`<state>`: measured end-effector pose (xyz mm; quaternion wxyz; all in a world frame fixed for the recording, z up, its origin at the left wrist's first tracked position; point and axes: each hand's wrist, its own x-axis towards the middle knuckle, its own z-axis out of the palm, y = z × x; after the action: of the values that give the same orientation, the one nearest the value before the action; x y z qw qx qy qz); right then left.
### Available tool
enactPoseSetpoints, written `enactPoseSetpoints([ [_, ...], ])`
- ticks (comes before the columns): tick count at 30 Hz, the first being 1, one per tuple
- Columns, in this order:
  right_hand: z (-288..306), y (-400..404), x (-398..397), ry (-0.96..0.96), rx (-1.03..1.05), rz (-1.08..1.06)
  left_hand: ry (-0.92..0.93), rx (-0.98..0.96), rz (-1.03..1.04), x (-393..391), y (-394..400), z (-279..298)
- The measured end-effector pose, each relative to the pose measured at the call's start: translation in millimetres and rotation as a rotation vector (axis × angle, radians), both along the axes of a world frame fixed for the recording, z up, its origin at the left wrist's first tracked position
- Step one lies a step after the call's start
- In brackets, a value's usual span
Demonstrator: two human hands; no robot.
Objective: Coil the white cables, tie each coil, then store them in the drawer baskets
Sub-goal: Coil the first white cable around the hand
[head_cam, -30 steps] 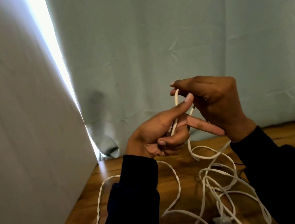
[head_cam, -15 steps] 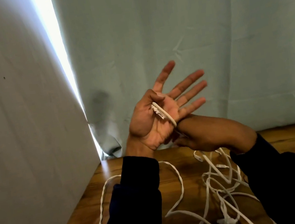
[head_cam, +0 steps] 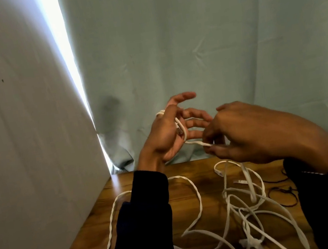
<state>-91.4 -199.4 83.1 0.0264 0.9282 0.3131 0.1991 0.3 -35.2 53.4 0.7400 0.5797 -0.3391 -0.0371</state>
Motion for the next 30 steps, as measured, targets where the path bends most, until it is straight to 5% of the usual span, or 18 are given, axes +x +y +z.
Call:
enactPoseSetpoints([
  [9,16,-15,-12,-0.082,0.083,0.050,-0.169,0.577,0.201,-20,-14,4],
  [18,15,-25,17,-0.602,0.186,0.059,-0.094,0.530,-0.224,-19,-9,6],
  [24,3,-13,40,-0.569,0.170,0.127,-0.002,0.464,-0.680,-17,9,3],
  [30,0,-21,42,-0.083,0.522,0.224,-0.045,0.415,-0.547,-19,16,6],
])
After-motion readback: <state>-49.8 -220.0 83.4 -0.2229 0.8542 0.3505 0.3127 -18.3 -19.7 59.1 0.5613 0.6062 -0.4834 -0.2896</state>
